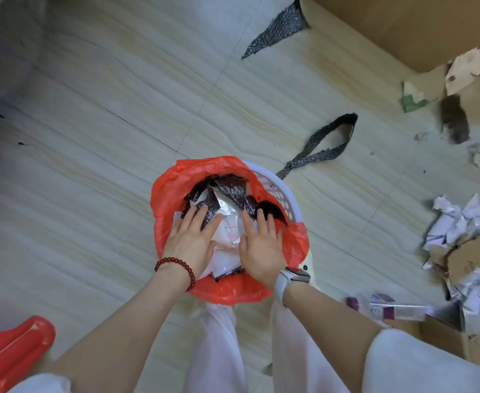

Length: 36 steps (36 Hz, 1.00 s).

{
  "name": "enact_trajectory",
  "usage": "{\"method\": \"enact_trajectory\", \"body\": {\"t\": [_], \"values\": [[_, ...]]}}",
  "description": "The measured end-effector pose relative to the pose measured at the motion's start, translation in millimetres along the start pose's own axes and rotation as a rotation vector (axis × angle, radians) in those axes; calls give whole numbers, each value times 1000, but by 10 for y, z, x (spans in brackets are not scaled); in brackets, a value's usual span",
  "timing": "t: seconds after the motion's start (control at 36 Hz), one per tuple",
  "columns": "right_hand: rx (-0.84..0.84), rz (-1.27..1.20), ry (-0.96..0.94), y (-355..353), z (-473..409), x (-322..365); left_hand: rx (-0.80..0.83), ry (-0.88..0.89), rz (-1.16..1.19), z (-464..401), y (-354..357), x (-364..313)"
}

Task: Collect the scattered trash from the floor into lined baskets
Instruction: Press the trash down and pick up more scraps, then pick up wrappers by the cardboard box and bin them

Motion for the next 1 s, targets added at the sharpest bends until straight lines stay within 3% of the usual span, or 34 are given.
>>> {"method": "enact_trajectory", "body": {"t": [0.11, 0.33, 0.58, 0.75, 1.0], "values": [[-21, -115, -104, -192, 406, 77, -13, -73, 118, 281, -228, -119], [-147, -298, -14, -1099, 1317, 219, -159, -96, 523, 850, -1071, -557], [-292, -419, 13, -2239, 1784, -25, -245, -39, 635, 990, -2058, -1238], [-226, -310, 21, -2886, 1667, -622, -217, -55, 663, 609, -2254, -1817], [-76, -135, 31, -3695, 763, -1982, -68, -181, 698, -842, -1920, -2803]]}}
Point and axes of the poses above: each hand's wrist, its own z-axis away from the middle knuckle, its own y-axis out of the palm, x = y × z, the point moved 1 cm from there along -z, towards the middle knuckle, and after that the axes turned 10 degrees about x, right-handed, at the moved point
